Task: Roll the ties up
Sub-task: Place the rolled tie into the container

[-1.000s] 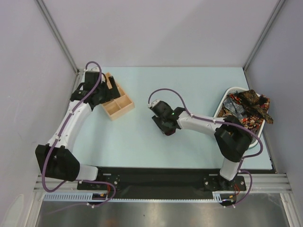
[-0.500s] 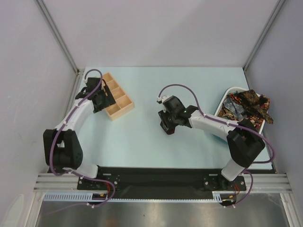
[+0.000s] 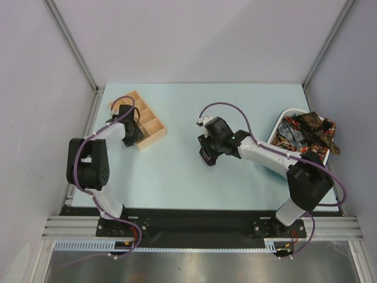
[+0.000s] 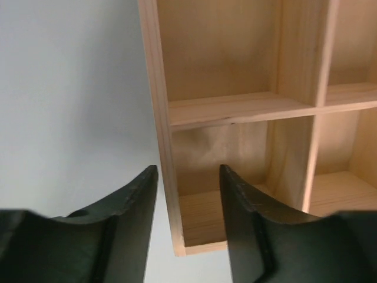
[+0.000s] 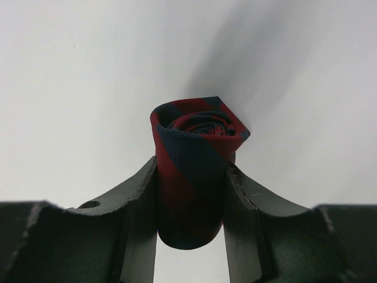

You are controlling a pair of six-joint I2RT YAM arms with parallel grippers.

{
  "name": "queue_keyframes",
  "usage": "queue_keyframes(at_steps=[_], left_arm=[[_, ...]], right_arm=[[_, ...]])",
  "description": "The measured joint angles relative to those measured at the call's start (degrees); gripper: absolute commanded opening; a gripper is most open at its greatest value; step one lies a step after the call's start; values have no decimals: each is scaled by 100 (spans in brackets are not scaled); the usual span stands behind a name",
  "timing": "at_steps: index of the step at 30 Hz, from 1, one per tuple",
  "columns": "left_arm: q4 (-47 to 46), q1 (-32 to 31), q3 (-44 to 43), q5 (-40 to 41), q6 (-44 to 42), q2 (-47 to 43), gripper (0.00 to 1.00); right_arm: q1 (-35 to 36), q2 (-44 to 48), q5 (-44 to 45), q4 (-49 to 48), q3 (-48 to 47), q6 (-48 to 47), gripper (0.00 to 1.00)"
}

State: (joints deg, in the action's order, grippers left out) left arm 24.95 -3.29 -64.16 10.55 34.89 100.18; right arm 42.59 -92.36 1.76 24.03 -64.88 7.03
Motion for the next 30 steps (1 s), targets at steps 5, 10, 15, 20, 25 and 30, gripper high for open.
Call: queue_keyframes(at_steps=[5, 10, 15, 20, 25, 30], left_arm=[[-378, 13, 378, -44, 221, 39, 0], [-765, -28, 717, -173, 157, -173, 0], [-933, -310, 1309, -155, 173, -664, 0], [-776, -1067, 1729, -168, 179, -1147, 0], [-459, -1823, 1847, -138, 273, -1547, 0], [-280, -2625, 2103, -70, 437, -1943, 0]], right_arm=[[-83, 61, -28, 72, -190, -2, 16], [-210, 66, -76, 133, -505, 0, 15], [-400, 17, -11, 227, -949, 28, 15], [-485, -144, 179, 238, -1268, 92, 15], [-527, -389, 363, 358, -1443, 103, 15], [-660, -656, 621, 557, -1722, 129, 15]])
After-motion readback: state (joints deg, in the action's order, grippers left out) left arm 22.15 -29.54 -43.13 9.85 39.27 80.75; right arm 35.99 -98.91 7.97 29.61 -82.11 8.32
